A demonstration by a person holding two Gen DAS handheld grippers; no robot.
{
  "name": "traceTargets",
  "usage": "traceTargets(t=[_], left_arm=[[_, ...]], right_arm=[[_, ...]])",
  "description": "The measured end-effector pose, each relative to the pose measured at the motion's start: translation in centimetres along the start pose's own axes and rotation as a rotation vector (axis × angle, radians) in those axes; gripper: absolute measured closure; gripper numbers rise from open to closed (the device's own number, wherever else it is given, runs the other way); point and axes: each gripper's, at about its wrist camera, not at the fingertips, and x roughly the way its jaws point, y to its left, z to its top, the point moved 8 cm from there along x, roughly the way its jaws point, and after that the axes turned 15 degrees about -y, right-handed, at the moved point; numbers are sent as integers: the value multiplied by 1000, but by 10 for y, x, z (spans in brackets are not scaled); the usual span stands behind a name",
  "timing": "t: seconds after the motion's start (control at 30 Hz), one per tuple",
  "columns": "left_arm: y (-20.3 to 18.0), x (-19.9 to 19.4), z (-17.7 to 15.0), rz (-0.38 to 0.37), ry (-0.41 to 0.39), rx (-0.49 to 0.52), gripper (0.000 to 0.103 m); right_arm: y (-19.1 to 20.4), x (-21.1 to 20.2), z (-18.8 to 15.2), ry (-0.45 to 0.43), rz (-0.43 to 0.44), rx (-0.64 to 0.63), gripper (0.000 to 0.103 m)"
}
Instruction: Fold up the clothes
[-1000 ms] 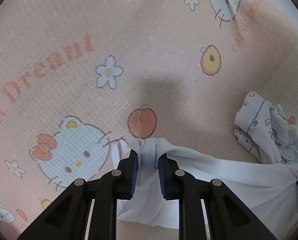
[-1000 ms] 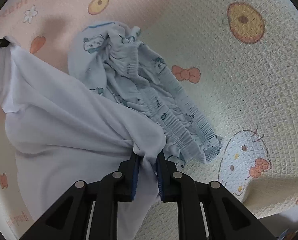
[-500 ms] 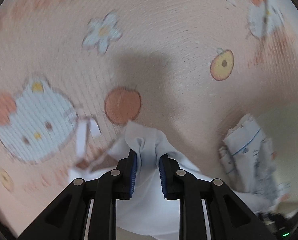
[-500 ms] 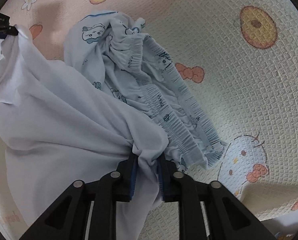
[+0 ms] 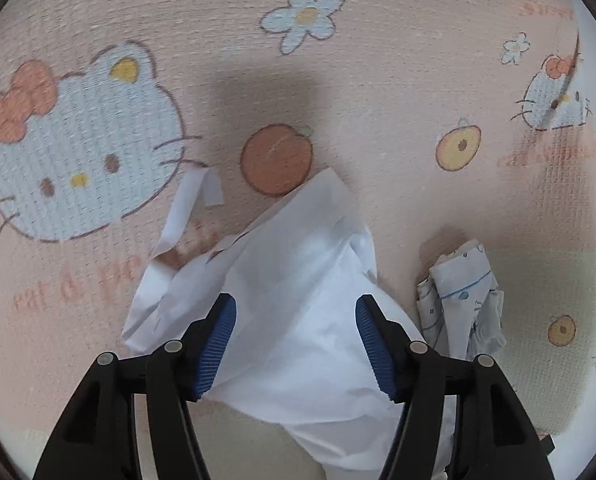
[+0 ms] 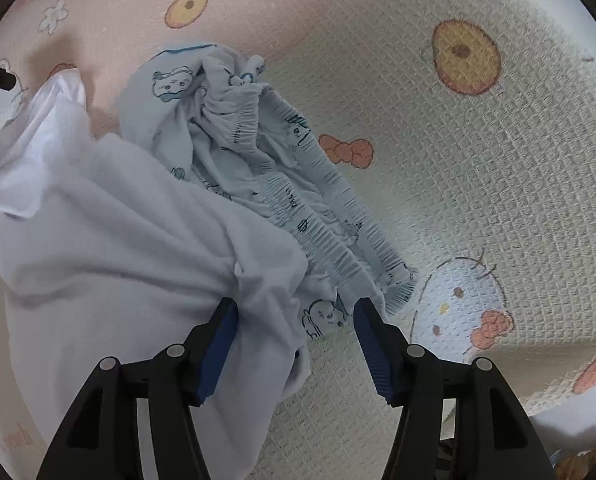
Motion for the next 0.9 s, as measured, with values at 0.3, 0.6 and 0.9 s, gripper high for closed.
traceTargets(t=[0.3, 0.6, 0.9], left_arm=[[23, -12, -27, 101, 3, 133, 43], [38, -11, -59, 175, 31, 346, 43], [70, -3, -80, 79, 47, 108, 43]], right_arm=[[5, -20, -2, -81, 32, -26, 43], [33, -46, -14, -135, 92, -103, 39], [41, -57, -17, -174, 82, -129, 39]])
